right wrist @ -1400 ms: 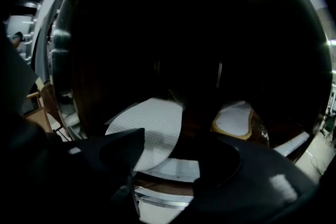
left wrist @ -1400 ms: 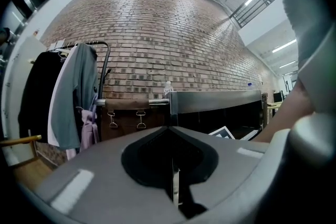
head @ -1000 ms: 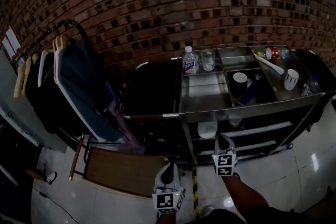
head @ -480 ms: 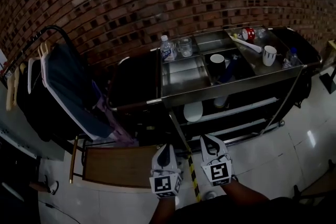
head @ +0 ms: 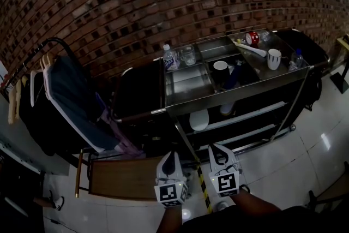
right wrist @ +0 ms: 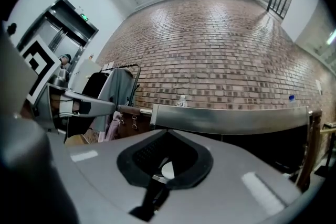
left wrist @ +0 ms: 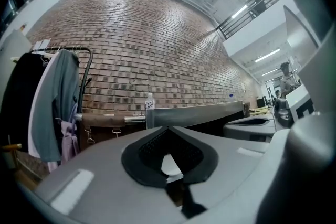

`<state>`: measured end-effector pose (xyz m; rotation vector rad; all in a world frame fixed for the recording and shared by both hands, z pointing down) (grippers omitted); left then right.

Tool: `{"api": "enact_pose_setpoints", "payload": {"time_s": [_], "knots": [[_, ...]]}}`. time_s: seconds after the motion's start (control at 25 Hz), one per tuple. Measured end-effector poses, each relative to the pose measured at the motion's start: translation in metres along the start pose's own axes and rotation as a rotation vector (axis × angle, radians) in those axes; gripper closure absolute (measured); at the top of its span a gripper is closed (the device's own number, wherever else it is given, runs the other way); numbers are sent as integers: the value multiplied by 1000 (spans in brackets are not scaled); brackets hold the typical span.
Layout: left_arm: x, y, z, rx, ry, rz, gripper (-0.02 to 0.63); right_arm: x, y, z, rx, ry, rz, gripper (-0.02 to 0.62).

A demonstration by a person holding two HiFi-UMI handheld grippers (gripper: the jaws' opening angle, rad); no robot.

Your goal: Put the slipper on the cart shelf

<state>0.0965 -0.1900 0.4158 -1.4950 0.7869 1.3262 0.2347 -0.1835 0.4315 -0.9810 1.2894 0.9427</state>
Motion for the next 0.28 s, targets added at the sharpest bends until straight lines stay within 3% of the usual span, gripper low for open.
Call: {"api": "enact_pose_setpoints", "payload": {"time_s": [0.28], "knots": [[-7, 5, -4, 0, -5, -56, 591, 4, 1, 2, 20, -29, -30, 594]]}}
Point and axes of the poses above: the fingertips, and each gripper's own axes: z backward along the fingers, y to its left, x out of its top, the point moved 2 cm from there along z, backward along the fingers, and after that the axes turned 13 degrees about -z, right-handed, at the moved point
